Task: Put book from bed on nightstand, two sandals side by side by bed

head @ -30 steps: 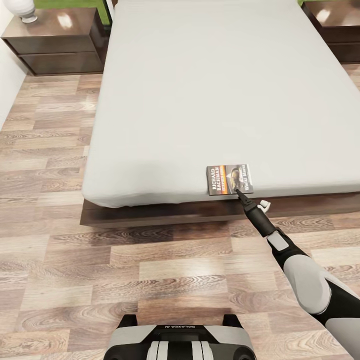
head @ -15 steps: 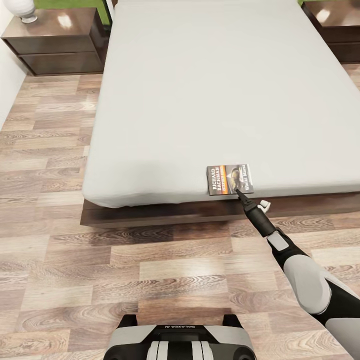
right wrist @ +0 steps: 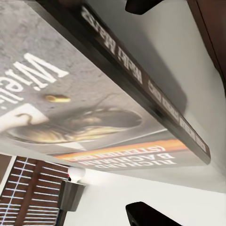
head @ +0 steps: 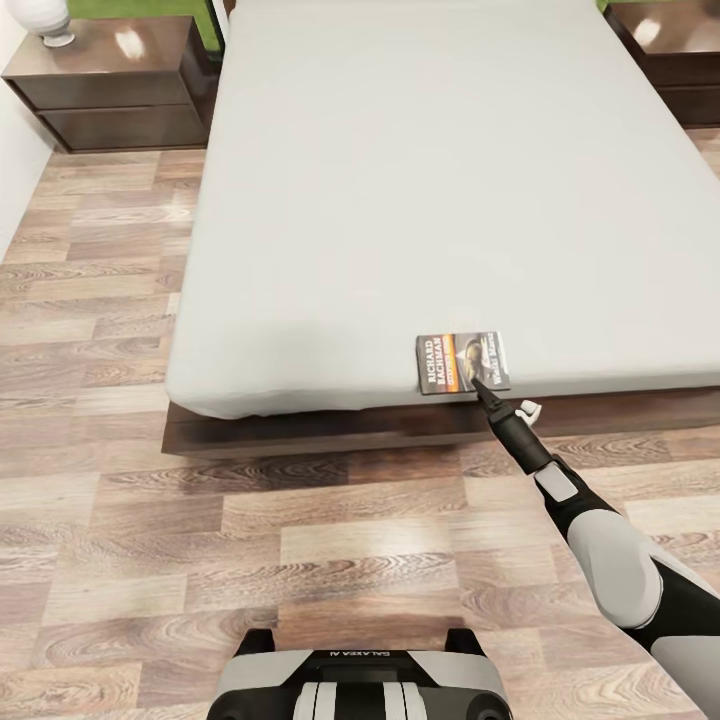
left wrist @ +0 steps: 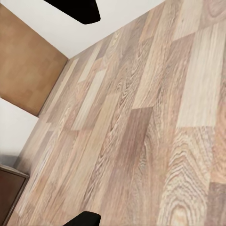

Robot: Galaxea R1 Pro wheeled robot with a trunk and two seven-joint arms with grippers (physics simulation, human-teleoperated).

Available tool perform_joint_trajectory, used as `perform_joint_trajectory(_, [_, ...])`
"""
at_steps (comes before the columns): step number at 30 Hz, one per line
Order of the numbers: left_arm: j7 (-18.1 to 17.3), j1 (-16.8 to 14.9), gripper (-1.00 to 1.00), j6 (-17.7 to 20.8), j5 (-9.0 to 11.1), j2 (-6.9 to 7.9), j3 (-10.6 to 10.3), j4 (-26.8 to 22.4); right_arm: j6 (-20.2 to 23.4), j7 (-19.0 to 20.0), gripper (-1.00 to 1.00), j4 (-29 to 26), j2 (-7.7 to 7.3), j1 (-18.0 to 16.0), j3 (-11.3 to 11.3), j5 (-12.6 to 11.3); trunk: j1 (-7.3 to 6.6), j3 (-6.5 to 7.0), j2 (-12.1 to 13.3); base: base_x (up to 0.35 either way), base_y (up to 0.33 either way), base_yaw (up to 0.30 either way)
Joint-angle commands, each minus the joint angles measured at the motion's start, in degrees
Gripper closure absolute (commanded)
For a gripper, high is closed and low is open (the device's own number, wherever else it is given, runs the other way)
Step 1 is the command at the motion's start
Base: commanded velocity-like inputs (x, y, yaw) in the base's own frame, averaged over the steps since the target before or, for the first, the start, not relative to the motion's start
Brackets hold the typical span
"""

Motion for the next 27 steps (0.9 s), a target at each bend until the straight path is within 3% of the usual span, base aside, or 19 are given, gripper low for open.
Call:
perform_joint_trajectory(1, [0.05, -0.02, -1.00, 0.20, -0.21, -0.02, 0.16, -0.04, 0.43, 0.18, -1.00, 0.06, -0.03, -0.03, 0.12, -0.49, 0.00, -0.02, -0.01, 0.025, 0.015, 0.000])
perform_joint_trajectory(27, [0.07, 0.01, -1.00, 0.20, -0.21, -0.02, 0.16, -0.04, 0.43, 0.09, -1.00, 0.06, -0.57, -0.03, 1.77, -0.50, 0.00, -0.02, -0.01, 0.004, 0.002, 0.000])
